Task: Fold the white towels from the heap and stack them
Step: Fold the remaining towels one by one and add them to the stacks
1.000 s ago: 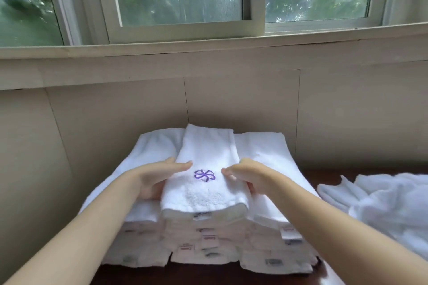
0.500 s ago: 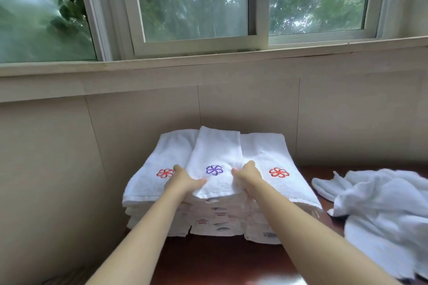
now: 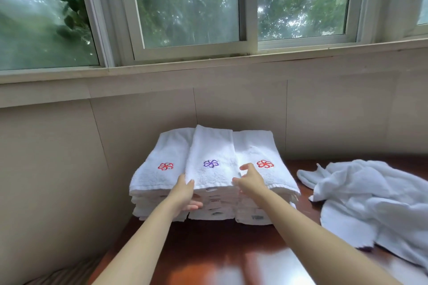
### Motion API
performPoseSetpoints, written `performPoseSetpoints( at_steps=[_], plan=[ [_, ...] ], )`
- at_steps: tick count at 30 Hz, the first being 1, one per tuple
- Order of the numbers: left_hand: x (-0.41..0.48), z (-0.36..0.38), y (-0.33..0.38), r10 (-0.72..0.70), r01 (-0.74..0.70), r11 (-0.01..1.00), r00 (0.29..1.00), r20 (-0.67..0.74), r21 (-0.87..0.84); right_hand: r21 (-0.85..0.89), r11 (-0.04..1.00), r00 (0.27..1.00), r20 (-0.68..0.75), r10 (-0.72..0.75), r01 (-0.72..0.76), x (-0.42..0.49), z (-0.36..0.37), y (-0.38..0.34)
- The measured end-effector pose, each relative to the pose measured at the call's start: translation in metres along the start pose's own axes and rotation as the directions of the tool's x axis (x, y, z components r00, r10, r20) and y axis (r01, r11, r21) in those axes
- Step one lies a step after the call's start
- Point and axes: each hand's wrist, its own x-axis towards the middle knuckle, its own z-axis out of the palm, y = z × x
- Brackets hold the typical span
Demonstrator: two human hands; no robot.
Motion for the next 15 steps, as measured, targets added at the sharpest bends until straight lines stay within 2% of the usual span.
performPoseSetpoints(
  at_steps=[2, 4, 6, 9, 12, 15],
  plan=[
    [-0.014, 0.003, 0.002, -0.059, 0.057, 0.997, 0.998, 0.024, 0.046, 0.071, 0.997, 1.0, -0.009, 0.027, -0.027, -0.008, -0.01, 0.001],
    [-0.028, 0.009, 0.002, -0.082, 0.08, 0.99, 0.997, 0.011, 0.116, 0.069, 0.996, 0.999, -0.022, 0.05, -0.048, -0.017, -0.026, 0.003],
    [-0.04, 0.015, 0.003, -0.052, 0.059, 0.985, 0.998, -0.047, 0.16, 0.023, 0.998, 0.998, -0.001, 0.065, -0.065, -0.031, -0.047, 0.004],
    [-0.049, 0.026, 0.01, 0.053, -0.032, 0.98, 0.993, -0.102, 0.196, 0.046, 0.991, 0.992, 0.018, 0.127, -0.128, -0.05, -0.081, 0.009],
    [-0.058, 0.047, 0.023, 0.127, -0.115, 0.974, 0.991, -0.048, 0.195, 0.078, 0.974, 0.976, -0.019, 0.216, -0.214, -0.067, -0.116, 0.024],
    [-0.073, 0.084, 0.035, 0.123, -0.133, 0.981, 0.99, 0.074, 0.144, 0.12, 0.954, 0.954, -0.086, 0.287, -0.276, -0.085, -0.151, 0.055]
  ],
)
